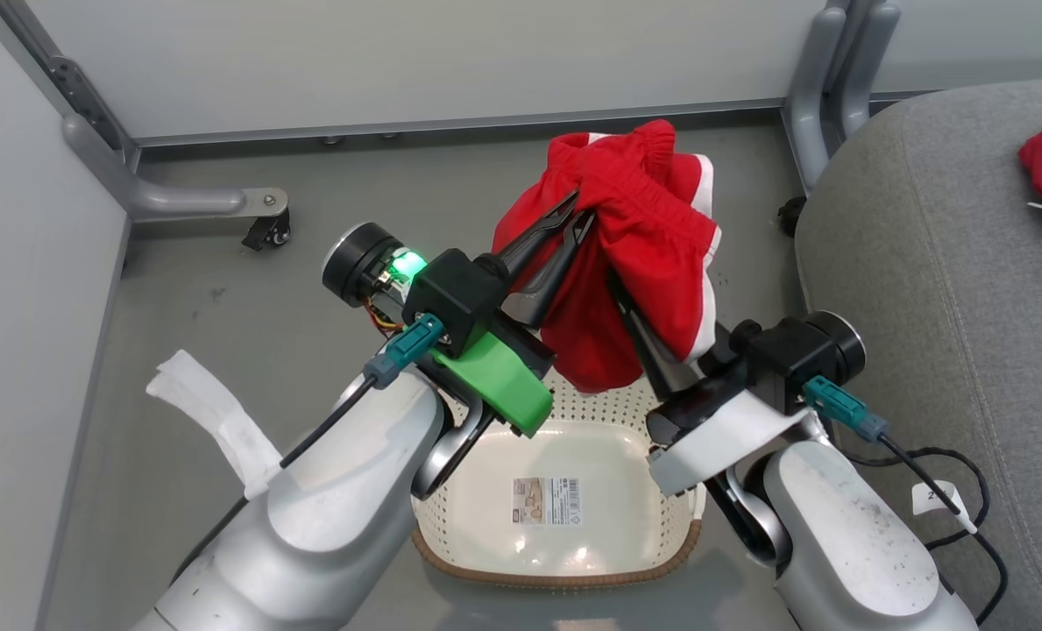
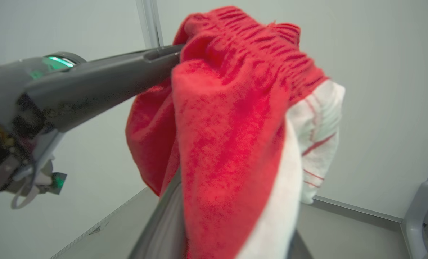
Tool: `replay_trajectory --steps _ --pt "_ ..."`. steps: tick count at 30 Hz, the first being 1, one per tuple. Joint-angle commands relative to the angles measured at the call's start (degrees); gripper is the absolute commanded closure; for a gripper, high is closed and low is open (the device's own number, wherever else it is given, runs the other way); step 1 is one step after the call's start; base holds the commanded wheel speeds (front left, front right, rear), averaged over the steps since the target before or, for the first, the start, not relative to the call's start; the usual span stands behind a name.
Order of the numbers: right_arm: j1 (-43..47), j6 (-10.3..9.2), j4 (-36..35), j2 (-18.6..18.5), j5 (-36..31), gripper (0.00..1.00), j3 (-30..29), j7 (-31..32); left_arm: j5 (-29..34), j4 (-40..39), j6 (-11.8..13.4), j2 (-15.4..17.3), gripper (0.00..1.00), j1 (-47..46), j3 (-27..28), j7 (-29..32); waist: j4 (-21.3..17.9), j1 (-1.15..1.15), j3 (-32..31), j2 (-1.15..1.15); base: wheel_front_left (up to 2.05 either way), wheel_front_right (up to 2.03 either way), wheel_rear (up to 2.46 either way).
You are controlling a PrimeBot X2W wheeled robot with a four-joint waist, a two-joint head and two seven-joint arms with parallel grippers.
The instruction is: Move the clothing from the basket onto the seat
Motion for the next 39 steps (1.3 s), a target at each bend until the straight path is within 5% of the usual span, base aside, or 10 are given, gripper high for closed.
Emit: replay_trajectory --steps 1,13,14,15,16,39 --pt "-0.3 -0.05 -0.2 -0.2 0.5 1.00 0.0 0.0 0.5 0.0 -0.4 -0.3 1.00 -0.2 0.3 -0.2 0.2 0.00 0.0 0.00 0.00 0.00 0.00" --pt "1.5 -0.06 -1.8 -0.2 0.9 1.00 0.1 0.0 1.6 1.2 -1.2 -0.7 1.00 1.8 1.1 -0.1 -0.6 0.00 -1.1 0.00 0.00 0.00 0.00" --pt "1.5 -0.06 -2.0 -0.2 0.9 1.00 0.0 0.0 1.8 1.2 -1.1 -0.7 0.71 1.8 1.1 -0.1 -0.6 0.00 -1.1 0.00 0.00 0.00 0.00" --pt "1.6 -0.06 -2.1 -0.2 0.9 1.00 0.0 0.0 2.0 1.2 -1.1 -0.7 0.14 1.9 1.2 -0.1 -0.6 0.00 -1.2 0.00 0.00 0.00 0.00" --pt "1.7 -0.06 -2.2 -0.2 0.9 1.00 0.0 0.0 2.2 1.2 -1.0 -0.7 0.00 1.9 1.2 -0.1 -0.6 0.00 -1.2 0.00 0.00 0.00 0.00" --pt "3.7 -0.06 -2.9 -0.2 -1.7 1.00 -4.3 0.0 4.1 0.5 -1.5 -1.2 0.00 5.0 2.7 -0.1 -4.6 0.00 -0.9 0.00 0.00 0.00 0.00"
